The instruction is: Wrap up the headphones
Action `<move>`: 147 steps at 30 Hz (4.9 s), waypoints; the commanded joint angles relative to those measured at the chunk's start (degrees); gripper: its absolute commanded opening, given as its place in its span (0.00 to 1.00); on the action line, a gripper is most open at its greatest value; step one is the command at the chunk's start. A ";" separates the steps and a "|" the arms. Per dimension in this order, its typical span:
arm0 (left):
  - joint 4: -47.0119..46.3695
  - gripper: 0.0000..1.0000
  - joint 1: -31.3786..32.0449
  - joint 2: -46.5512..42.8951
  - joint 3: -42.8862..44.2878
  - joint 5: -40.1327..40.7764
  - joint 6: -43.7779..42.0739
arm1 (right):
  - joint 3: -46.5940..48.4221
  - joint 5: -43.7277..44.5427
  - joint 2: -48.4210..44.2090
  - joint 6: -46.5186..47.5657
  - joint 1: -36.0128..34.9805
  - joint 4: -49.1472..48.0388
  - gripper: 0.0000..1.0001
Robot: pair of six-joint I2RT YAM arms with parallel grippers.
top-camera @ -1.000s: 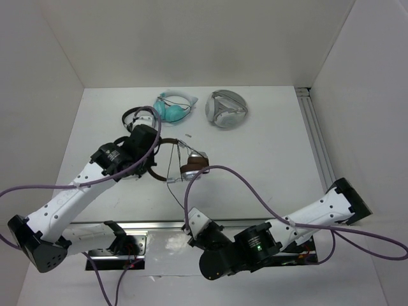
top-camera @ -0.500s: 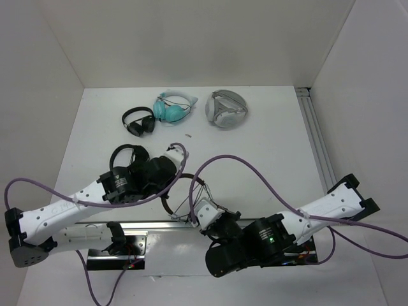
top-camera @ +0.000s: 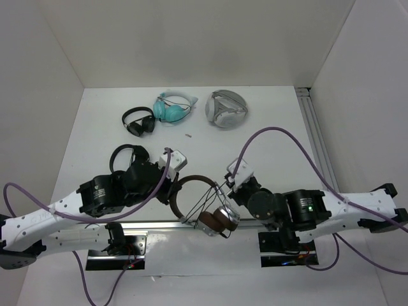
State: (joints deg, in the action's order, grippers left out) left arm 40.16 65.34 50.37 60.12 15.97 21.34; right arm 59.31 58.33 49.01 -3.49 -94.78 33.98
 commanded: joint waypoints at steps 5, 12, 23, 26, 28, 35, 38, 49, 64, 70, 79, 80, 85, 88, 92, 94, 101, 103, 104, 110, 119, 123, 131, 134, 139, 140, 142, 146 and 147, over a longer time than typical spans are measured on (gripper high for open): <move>-2.63 0.00 0.40 -2.03 1.57 -8.42 -6.14 | -2.00 -13.30 5.03 8.84 14.00 -14.98 0.08; -0.09 0.00 0.40 -2.03 5.19 6.24 -2.47 | -4.63 -29.39 6.71 8.85 27.97 -20.43 0.09; -1.05 0.00 0.40 -5.90 5.27 12.77 -1.22 | -6.48 -59.63 12.60 6.04 43.89 -27.89 0.24; 0.00 0.00 0.40 -5.37 6.77 13.92 -0.69 | -8.60 -62.37 14.61 4.99 43.89 -31.07 0.33; 0.00 0.00 0.40 -4.67 7.56 15.58 -0.16 | -9.73 -62.98 16.11 4.98 43.89 -32.03 0.40; 0.00 0.00 0.40 -4.67 8.79 18.82 1.50 | -14.75 -64.13 17.34 2.52 44.42 -38.55 0.47; 0.70 0.00 0.40 -4.67 10.01 21.72 2.73 | -16.06 -64.13 17.87 1.99 44.42 -38.55 0.50; 9.06 0.00 0.40 -2.82 12.13 38.43 14.15 | -24.94 -56.41 6.54 -5.38 46.27 -38.91 0.85; 5.72 0.00 -3.38 0.16 4.67 36.07 25.32 | -21.35 -22.84 -1.20 -23.66 43.20 -19.58 1.00; 2.74 0.00 -5.48 2.10 -0.25 33.96 30.86 | -11.51 -4.72 -0.41 -39.57 43.19 1.25 1.00; -6.05 0.00 -13.66 7.63 -6.32 23.34 30.34 | -5.96 -7.44 -5.50 -39.32 42.58 6.19 1.00; -7.37 0.00 -13.66 8.16 -6.85 22.80 29.38 | -5.96 -8.05 -5.51 -38.71 42.58 6.71 1.00; -12.56 0.00 -15.95 10.35 -8.17 17.28 28.23 | -5.43 -9.19 -6.04 -37.30 42.58 7.86 1.00; -15.45 0.00 -18.58 12.64 -8.17 12.45 25.86 | -5.43 -10.50 -5.51 -37.30 42.58 8.56 1.00; -18.53 0.00 -21.30 18.35 -5.81 9.35 24.54 | -3.94 -10.51 -4.98 -37.30 42.05 9.88 1.00; -20.29 0.00 -22.27 22.46 -4.05 8.30 22.87 | -2.62 -10.51 -4.98 -36.68 42.05 10.41 1.00; -24.78 0.00 -24.99 34.43 3.77 2.51 19.35 | -1.56 -11.04 -5.51 -34.31 42.05 10.94 1.00; -25.75 0.00 -25.70 39.52 7.27 0.74 18.74 | -1.56 -11.04 -5.51 -34.31 42.05 10.94 1.00; -25.75 0.00 -26.22 41.46 8.86 0.12 18.73 | -1.56 -11.04 -5.51 -34.31 42.05 10.94 1.00; -22.68 0.00 -26.23 58.07 23.01 -2.69 16.98 | -2.09 -11.04 -5.51 -33.25 42.05 12.08 1.00; -20.56 0.09 -26.23 70.57 34.80 -4.10 18.99 | -3.76 -9.99 -5.51 -32.11 42.05 11.56 1.00; -19.95 0.37 -26.23 70.31 32.53 -1.03 20.76 | -4.29 -9.99 -5.51 -31.49 42.05 10.94 1.00; -20.47 0.78 -24.47 60.74 26.46 3.37 20.76 | -4.82 -13.24 -5.51 -30.35 42.05 8.47 1.00; -19.43 0.99 -24.47 54.94 24.36 4.59 20.76 | -3.33 -16.48 -5.51 -29.22 42.05 7.86 1.00; -15.39 0.99 -23.16 39.33 21.01 7.93 19.27 | 3.16 -19.82 -5.51 -27.37 41.52 11.10 1.00; -13.72 0.99 -22.11 36.76 21.01 9.42 18.65 | 4.40 -20.70 -5.51 -26.58 41.52 12.07 1.00; -6.72 0.99 -19.22 31.22 20.48 14.93 19.17 | 7.99 -23.59 -5.51 -25.70 41.52 14.88 1.00; 3.39 0.99 -14.90 14.00 15.92 18.92 22.07 | 14.42 -30.10 -5.51 -24.55 41.52 19.63 1.00; 4.91 0.99 -14.28 6.57 13.91 18.93 22.68 | 15.65 -31.16 -5.51 -24.55 41.52 21.46 1.00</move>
State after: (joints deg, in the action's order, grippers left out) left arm 34.50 49.80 67.53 77.25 29.74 42.37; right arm 70.35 32.62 44.05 -29.80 -52.90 49.65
